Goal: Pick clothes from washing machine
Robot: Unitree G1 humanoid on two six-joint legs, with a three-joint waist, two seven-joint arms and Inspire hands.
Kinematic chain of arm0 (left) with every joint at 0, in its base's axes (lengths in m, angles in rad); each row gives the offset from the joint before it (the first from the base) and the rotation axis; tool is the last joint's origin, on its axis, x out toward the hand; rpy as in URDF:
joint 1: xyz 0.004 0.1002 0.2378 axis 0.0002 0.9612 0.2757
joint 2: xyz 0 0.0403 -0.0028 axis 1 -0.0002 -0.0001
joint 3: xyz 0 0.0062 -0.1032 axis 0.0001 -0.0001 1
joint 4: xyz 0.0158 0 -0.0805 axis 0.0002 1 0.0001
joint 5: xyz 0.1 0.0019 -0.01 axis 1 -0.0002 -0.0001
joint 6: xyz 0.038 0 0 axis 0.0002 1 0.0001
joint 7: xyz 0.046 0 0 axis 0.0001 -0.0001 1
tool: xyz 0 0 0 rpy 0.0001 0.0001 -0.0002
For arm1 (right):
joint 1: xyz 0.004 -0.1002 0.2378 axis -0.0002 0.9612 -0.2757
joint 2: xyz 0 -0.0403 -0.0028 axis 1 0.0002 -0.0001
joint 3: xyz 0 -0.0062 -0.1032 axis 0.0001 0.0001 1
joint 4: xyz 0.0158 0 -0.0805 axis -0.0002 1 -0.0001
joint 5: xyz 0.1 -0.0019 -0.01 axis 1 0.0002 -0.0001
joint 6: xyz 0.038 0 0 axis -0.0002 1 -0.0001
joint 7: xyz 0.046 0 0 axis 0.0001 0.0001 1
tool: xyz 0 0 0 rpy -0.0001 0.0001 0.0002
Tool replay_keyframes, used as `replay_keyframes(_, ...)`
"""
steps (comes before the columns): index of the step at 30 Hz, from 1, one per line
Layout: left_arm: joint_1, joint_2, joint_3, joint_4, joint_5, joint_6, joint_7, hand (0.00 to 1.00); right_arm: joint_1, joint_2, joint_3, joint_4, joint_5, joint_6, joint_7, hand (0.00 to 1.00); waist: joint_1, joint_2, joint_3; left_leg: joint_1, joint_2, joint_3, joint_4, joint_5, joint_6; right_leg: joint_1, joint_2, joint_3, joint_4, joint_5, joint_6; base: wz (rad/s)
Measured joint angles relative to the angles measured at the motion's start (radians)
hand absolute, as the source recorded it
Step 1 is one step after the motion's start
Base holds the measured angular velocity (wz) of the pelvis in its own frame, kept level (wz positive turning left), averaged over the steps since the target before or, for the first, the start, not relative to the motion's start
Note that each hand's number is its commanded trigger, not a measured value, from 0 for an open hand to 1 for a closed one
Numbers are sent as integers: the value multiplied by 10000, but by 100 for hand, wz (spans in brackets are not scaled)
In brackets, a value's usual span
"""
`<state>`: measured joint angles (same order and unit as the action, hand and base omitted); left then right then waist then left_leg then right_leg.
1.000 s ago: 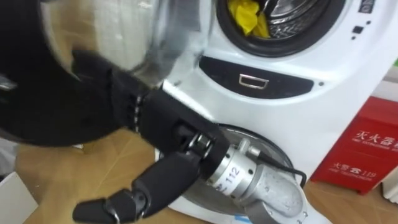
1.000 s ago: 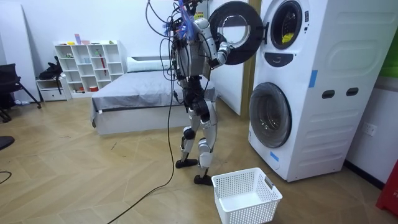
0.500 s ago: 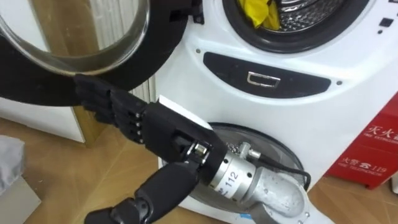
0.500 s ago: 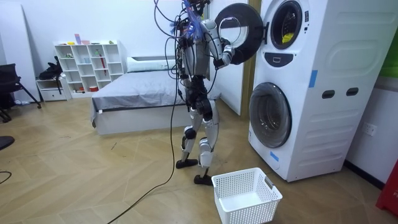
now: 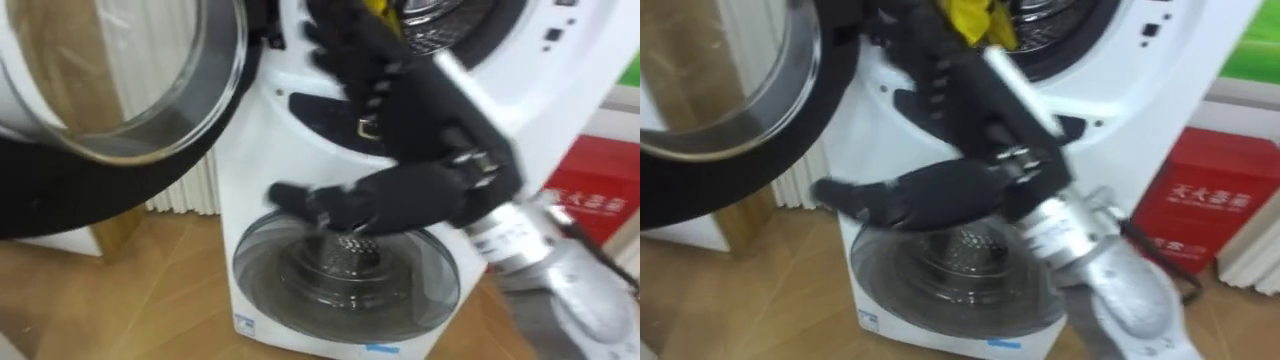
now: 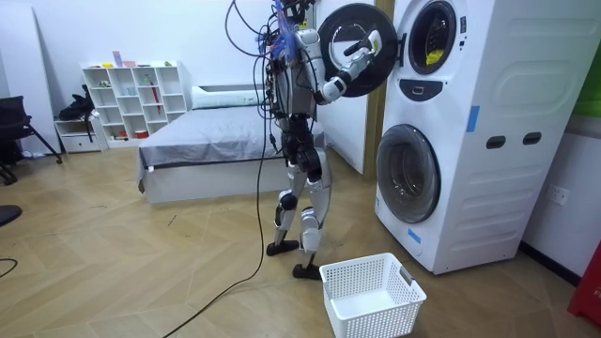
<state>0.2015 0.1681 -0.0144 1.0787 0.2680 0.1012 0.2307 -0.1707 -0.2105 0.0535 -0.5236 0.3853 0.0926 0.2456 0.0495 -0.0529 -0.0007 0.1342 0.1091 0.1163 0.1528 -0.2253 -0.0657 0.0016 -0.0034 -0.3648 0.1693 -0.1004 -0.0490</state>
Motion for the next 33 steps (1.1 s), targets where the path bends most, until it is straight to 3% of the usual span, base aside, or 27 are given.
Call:
replay_keyframes(4,86,-26,132,-41,12,-12,13,0,-3,-92,-351,-2,-432,-99,-300,0,-164,-5,-19,23,35,186,0,0,0,-4,39,55,3,14,-24,-4)
replay_keyframes(16,91,-40,444,-212,1,12,13,0,-2,-251,-370,32,-1294,-94,-464,0,-142,-51,-90,48,34,192,-1,-1,-1,13,37,62,1,14,-24,0)
replay_keyframes(20,90,-27,433,-200,-27,46,30,0,-35,-253,-343,548,-1239,-78,-493,0,-102,-81,-42,216,37,276,16,0,-1,157,32,102,18,3,-21,-4)
replay_keyframes(23,-14,94,428,105,-28,26,79,0,-81,-249,-338,1654,-1580,-14,-701,0,165,-302,41,237,44,405,299,-13,-12,145,7,301,302,-216,-32,-6)
replay_keyframes(24,-25,154,429,163,-26,26,111,0,-77,-278,-344,1849,-1602,95,-819,0,151,-387,63,77,95,446,584,-138,-50,34,67,481,540,-459,8,23)
replay_keyframes(25,-92,168,419,222,-26,28,136,0,-109,-285,-373,1893,-1635,103,-950,0,199,-364,69,-144,255,471,1025,-437,-90,-145,264,719,795,-683,-176,24)
replay_keyframes(26,-95,188,417,253,-8,40,136,0,-167,-276,-360,1967,-1700,86,-1022,0,260,-377,71,-289,330,468,1390,-574,-137,-240,332,891,992,-803,-231,12)
replay_keyframes(27,-59,229,412,279,18,90,134,0,-340,-257,-349,2293,-1771,40,-1078,0,425,-442,72,-641,430,464,2431,-712,-180,-333,411,1184,1285,-1007,-351,0)
replay_keyframes(28,47,217,415,264,68,127,129,0,-593,-263,-342,2756,-1842,38,-1164,0,544,-466,65,-1115,559,390,3709,-698,-165,-304,402,1361,1435,-1134,-447,0)
replay_keyframes(30,245,141,417,240,63,185,116,0,-938,-250,-296,3119,-1869,24,-1511,0,778,-365,99,-1782,679,66,5218,-458,19,32,430,1430,1552,-1274,-597,0)
replay_keyframes(33,395,22,415,185,58,340,92,0,-1217,-273,-152,3364,-2035,-121,-1943,0,951,-403,138,-2863,365,133,5005,-508,76,179,390,1617,1578,-1466,-656,4)
